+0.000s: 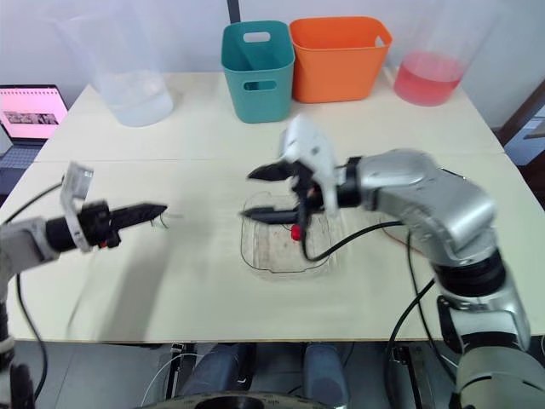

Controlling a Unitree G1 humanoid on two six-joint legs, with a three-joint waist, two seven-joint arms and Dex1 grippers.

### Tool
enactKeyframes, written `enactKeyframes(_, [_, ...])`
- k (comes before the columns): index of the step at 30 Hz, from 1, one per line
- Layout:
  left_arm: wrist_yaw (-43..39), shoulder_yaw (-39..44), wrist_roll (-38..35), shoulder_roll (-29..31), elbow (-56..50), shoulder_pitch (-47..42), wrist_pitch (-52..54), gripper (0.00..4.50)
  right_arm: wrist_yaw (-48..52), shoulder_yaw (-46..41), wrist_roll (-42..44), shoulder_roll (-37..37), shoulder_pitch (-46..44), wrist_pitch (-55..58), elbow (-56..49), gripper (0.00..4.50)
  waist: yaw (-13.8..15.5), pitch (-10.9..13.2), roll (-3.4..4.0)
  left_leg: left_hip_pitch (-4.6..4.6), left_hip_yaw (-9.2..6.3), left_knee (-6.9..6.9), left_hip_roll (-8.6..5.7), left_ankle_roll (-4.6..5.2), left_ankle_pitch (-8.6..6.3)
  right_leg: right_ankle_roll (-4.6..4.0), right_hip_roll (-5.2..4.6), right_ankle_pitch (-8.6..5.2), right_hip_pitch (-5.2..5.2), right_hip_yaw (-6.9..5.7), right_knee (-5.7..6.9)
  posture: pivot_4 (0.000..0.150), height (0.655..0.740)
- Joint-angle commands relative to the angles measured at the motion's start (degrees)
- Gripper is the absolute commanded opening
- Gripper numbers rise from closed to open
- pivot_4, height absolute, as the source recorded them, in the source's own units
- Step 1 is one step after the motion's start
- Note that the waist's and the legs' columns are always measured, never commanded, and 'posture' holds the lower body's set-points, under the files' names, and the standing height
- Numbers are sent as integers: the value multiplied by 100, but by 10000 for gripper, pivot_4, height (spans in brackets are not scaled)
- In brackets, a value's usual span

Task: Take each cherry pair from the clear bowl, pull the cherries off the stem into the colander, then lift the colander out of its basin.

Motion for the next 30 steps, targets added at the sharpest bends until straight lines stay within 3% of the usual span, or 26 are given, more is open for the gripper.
enactKeyframes(1, [82, 260, 54, 99, -186, 346, -296, 0, 197, 414, -542, -14, -20, -475, -99, 33151, 68, -2, -3, 0, -4, 5, -3, 1, -1, 0, -1, 0, 2, -2, -2, 1500, 7400])
enactKeyframes(8, [400, -164, 582, -69, -88, 628, -1045, 0, 361, 580, -874, 56, 63, -722, 50, 33151, 50, -2, -3, 6, 0, 3, -3, 9, -14, -2, -3, 1, 8, 0, -4, 1500, 7400])
enactKeyframes(11, [430, -213, 704, -88, 55, 617, -1291, 8217, 362, 540, -916, 44, 92, -701, 70, 33762, 16, -2, -3, 6, -1, 1, -1, 9, -15, -2, -3, 1, 6, 0, -3, 1500, 7400])
enactKeyframes(16, [276, -223, 710, 129, 189, 515, -1384, 32561, 369, 412, -931, -58, 211, -615, 17, 33762, 11, -2, -3, 6, 1, -5, 6, 9, -16, -2, 2, 1, 0, 0, -1, 1500, 7400])
enactKeyframes(24, [-490, -80, 608, 1247, 315, -263, -1502, 32561, 388, -454, -633, -525, 388, -220, 142, 33762, 36, -1, -5, 2, -1, -3, 3, 10, -16, -2, 0, 1, 2, -5, -6, 1500, 7400])
enactKeyframes(27, [-931, -333, 399, 1633, -255, -591, -1531, 32561, 410, -1092, -525, -1077, 588, 62, 297, 33762, 42, 0, -3, 0, 3, -6, 0, 12, -19, -2, -3, 1, 2, -3, -11, 1500, 7400])
enactKeyframes(30, [-1121, -797, 676, 1957, -873, -716, -1802, 32561, 542, -1393, -659, -1750, 939, 127, 324, 33762, 37, 2, 0, 1, 8, -7, -4, 21, -23, -2, -9, 1, 5, -2, -17, 1500, 7400])
